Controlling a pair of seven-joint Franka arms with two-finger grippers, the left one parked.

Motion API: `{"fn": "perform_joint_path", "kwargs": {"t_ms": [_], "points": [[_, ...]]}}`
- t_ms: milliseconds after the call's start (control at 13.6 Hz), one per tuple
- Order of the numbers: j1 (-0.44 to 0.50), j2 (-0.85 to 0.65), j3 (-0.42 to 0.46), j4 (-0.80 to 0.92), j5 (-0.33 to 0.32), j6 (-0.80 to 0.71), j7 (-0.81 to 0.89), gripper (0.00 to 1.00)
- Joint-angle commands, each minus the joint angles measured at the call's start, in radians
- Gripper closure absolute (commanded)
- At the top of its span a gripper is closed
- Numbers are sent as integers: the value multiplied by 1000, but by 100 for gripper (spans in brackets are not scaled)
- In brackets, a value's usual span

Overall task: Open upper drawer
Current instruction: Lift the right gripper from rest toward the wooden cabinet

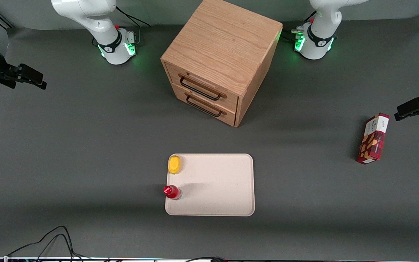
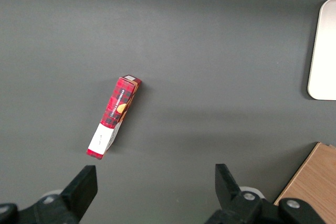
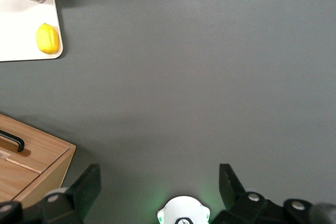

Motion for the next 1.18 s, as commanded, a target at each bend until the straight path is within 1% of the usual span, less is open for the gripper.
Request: {"fn": "perform_joint_path", "kwargs": {"t_ms": [0,368,516,589,663,737,811,958,1032,1105], "points": [[3,7,-2,49,-13,-57,15,0],[3,20,-2,83,-12,-77,3,0],[16,26,13,121,2,-76,-20,0],[24,47,41,151,29,-82,-95,0],[23,61,62,168,80,-86,-142,0],[23,72,64,172,129,-86,-154,0],[26,84,69,179,163,-86,-164,0],[32,122,163,205,177,-86,-233,0],[32,141,193,208,200,-89,-306,0],[35,159,198,208,244,-89,-398,0]]}}
